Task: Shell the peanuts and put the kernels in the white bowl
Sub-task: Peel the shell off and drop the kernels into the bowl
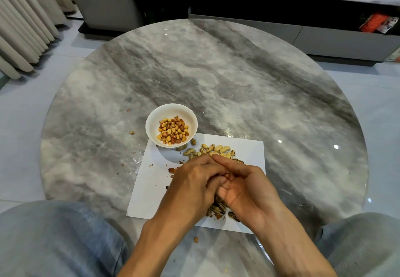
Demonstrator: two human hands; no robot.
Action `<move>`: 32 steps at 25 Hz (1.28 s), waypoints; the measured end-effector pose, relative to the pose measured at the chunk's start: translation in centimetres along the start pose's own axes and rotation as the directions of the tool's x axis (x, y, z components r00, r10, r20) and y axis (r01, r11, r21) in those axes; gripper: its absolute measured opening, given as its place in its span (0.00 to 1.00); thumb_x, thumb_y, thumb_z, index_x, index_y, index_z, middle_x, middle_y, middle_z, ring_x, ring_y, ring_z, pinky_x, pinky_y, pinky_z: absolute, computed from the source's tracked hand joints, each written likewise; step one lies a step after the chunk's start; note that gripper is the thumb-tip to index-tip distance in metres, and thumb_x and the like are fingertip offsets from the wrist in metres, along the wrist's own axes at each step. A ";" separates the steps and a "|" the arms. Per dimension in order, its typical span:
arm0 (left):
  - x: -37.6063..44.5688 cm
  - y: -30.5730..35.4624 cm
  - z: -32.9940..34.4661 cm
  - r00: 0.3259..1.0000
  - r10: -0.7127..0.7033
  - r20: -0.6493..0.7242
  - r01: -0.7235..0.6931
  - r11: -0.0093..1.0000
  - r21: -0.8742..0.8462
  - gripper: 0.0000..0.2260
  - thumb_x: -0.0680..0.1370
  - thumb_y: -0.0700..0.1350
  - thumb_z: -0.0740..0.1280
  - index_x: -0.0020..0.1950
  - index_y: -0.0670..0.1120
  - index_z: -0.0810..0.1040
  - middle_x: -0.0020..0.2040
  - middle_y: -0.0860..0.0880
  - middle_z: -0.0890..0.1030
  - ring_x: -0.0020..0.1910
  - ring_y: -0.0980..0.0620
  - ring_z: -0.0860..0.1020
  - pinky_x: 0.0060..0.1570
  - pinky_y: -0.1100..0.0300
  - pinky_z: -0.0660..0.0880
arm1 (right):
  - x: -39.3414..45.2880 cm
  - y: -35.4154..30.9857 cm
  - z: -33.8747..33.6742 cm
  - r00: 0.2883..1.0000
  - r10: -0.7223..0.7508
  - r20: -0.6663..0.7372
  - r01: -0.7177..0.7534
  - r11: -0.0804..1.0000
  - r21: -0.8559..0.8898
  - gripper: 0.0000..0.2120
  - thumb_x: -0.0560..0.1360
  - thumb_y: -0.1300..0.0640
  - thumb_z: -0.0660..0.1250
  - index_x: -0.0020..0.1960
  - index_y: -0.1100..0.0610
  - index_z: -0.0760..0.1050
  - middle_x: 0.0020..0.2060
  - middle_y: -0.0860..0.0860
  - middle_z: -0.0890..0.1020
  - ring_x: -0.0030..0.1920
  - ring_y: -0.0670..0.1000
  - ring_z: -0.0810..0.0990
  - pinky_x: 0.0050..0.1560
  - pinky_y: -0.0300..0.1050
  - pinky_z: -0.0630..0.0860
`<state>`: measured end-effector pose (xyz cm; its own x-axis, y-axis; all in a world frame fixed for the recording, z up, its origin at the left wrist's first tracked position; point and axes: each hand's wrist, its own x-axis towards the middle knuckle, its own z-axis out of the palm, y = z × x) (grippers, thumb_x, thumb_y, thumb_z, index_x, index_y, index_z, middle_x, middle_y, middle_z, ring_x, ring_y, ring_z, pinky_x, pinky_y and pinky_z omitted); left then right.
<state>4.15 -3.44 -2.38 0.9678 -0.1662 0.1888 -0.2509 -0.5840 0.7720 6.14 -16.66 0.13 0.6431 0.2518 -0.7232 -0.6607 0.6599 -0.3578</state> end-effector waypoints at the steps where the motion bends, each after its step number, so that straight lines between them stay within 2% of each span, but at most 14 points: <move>1: 0.0 0.1 0.1 1.000 0.014 0.005 -0.014 1.000 0.026 0.07 0.75 0.40 0.71 0.51 0.46 0.85 0.46 0.53 0.81 0.45 0.58 0.78 0.45 0.65 0.75 | 0.0 0.1 0.0 1.000 -0.004 -0.006 0.004 1.000 0.000 0.17 0.71 0.68 0.64 0.58 0.71 0.79 0.49 0.64 0.84 0.43 0.55 0.86 0.51 0.44 0.81; 4: 0.0 0.0 0.5 0.999 0.033 -0.002 -0.033 0.995 0.097 0.08 0.77 0.40 0.68 0.51 0.46 0.84 0.47 0.52 0.80 0.47 0.56 0.79 0.47 0.62 0.76 | 0.1 0.1 -0.2 0.999 -0.011 -0.034 0.012 1.000 0.020 0.14 0.76 0.71 0.60 0.59 0.71 0.78 0.49 0.64 0.84 0.43 0.56 0.85 0.49 0.47 0.83; 6: 0.0 0.1 0.3 0.999 -0.041 -0.009 0.041 0.996 0.074 0.07 0.79 0.41 0.65 0.50 0.48 0.83 0.47 0.53 0.80 0.47 0.55 0.79 0.47 0.58 0.76 | 0.1 0.1 -0.1 0.999 -0.019 -0.048 0.021 0.999 0.037 0.13 0.77 0.71 0.59 0.59 0.72 0.77 0.52 0.66 0.83 0.44 0.58 0.86 0.44 0.49 0.85; 8: 0.1 0.4 -0.1 0.991 -0.132 -0.030 0.131 0.991 -0.030 0.07 0.80 0.44 0.64 0.49 0.49 0.83 0.45 0.55 0.82 0.46 0.57 0.80 0.46 0.57 0.77 | 0.0 -0.1 -0.1 0.998 -0.025 -0.052 0.026 0.999 0.029 0.13 0.77 0.71 0.60 0.59 0.73 0.77 0.53 0.67 0.83 0.47 0.61 0.86 0.45 0.51 0.85; 10: 0.2 1.0 -0.7 0.963 -0.264 -0.051 0.249 0.947 -0.201 0.05 0.79 0.44 0.69 0.46 0.50 0.84 0.42 0.56 0.85 0.44 0.57 0.82 0.46 0.60 0.79 | -0.1 -0.1 0.1 0.999 -0.023 -0.047 0.024 1.000 0.003 0.14 0.76 0.71 0.62 0.59 0.73 0.76 0.54 0.68 0.82 0.53 0.63 0.85 0.52 0.55 0.82; 13: 0.6 1.7 -1.3 0.845 -0.534 -0.007 0.467 0.745 -0.476 0.06 0.75 0.38 0.74 0.44 0.50 0.85 0.40 0.53 0.86 0.42 0.56 0.84 0.45 0.64 0.80 | -0.1 0.0 0.1 0.998 -0.020 -0.061 0.018 0.999 -0.032 0.13 0.76 0.69 0.63 0.59 0.72 0.77 0.55 0.69 0.82 0.55 0.64 0.84 0.55 0.56 0.81; 16: 0.7 1.9 -1.4 0.728 -0.677 0.107 0.561 0.500 -0.660 0.09 0.78 0.35 0.69 0.47 0.48 0.86 0.42 0.49 0.87 0.42 0.56 0.84 0.42 0.66 0.78 | -0.1 0.0 0.1 0.995 -0.023 -0.092 0.018 0.998 -0.058 0.12 0.78 0.68 0.62 0.58 0.70 0.78 0.51 0.65 0.84 0.52 0.60 0.86 0.52 0.51 0.83; 18: 0.8 1.9 -1.4 0.671 -0.713 0.204 0.564 0.312 -0.765 0.10 0.80 0.34 0.65 0.52 0.44 0.84 0.45 0.45 0.87 0.40 0.56 0.83 0.40 0.65 0.77 | -0.1 0.1 0.0 0.993 -0.033 -0.114 0.023 0.996 -0.092 0.11 0.77 0.67 0.63 0.57 0.69 0.79 0.51 0.64 0.85 0.53 0.59 0.85 0.52 0.50 0.83; 21: 1.0 1.7 -1.6 0.598 -0.739 0.310 0.534 0.079 -0.841 0.10 0.81 0.35 0.62 0.57 0.40 0.82 0.48 0.43 0.87 0.38 0.57 0.82 0.40 0.65 0.78 | 0.0 0.4 -0.1 0.988 -0.043 -0.149 0.024 0.992 -0.127 0.11 0.77 0.66 0.64 0.57 0.68 0.80 0.48 0.62 0.86 0.48 0.56 0.85 0.47 0.47 0.84; 24: 1.1 1.4 -2.0 0.555 -0.736 0.387 0.487 -0.089 -0.869 0.14 0.80 0.31 0.57 0.59 0.37 0.80 0.51 0.40 0.86 0.46 0.52 0.83 0.47 0.62 0.79 | 0.0 0.3 0.0 0.987 -0.046 -0.156 0.028 0.993 -0.118 0.10 0.78 0.66 0.63 0.56 0.68 0.80 0.49 0.62 0.86 0.46 0.55 0.86 0.47 0.47 0.84; 29: 1.0 1.4 -1.8 0.559 -0.765 0.319 0.448 -0.044 -0.893 0.20 0.78 0.24 0.55 0.63 0.38 0.78 0.56 0.37 0.83 0.53 0.47 0.85 0.48 0.60 0.82 | 0.0 0.3 -0.1 0.987 -0.050 -0.154 0.033 0.993 -0.112 0.10 0.78 0.66 0.63 0.56 0.68 0.80 0.49 0.63 0.86 0.46 0.56 0.86 0.46 0.47 0.84; 30: 1.0 1.5 -1.9 0.573 -0.772 0.276 0.438 0.003 -0.899 0.20 0.79 0.24 0.55 0.64 0.38 0.77 0.58 0.37 0.82 0.53 0.46 0.84 0.51 0.59 0.82 | 0.0 0.3 -0.1 0.986 -0.052 -0.156 0.035 0.993 -0.113 0.10 0.78 0.66 0.63 0.57 0.67 0.79 0.49 0.63 0.86 0.46 0.56 0.86 0.46 0.47 0.84; 31: 1.0 1.5 -2.2 0.595 -0.775 0.212 0.455 0.108 -0.884 0.21 0.79 0.25 0.55 0.66 0.41 0.77 0.60 0.39 0.81 0.53 0.48 0.85 0.53 0.58 0.81 | 0.0 0.3 -0.1 0.986 -0.055 -0.159 0.037 0.993 -0.115 0.10 0.78 0.66 0.63 0.57 0.67 0.79 0.49 0.62 0.86 0.46 0.56 0.86 0.46 0.47 0.84; 32: 1.0 1.5 -2.6 0.630 -0.764 0.139 0.503 0.266 -0.823 0.22 0.80 0.26 0.57 0.68 0.44 0.75 0.63 0.43 0.80 0.51 0.52 0.85 0.55 0.59 0.80 | 0.0 0.2 -0.1 0.985 -0.058 -0.162 0.039 0.992 -0.118 0.10 0.78 0.66 0.64 0.56 0.67 0.79 0.49 0.62 0.86 0.45 0.56 0.87 0.46 0.47 0.84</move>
<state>4.75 -2.44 0.53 0.7992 0.2312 -0.5548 0.4348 0.4149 0.7992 5.93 -16.58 -0.02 0.6088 0.0950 -0.7876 -0.6763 0.5811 -0.4527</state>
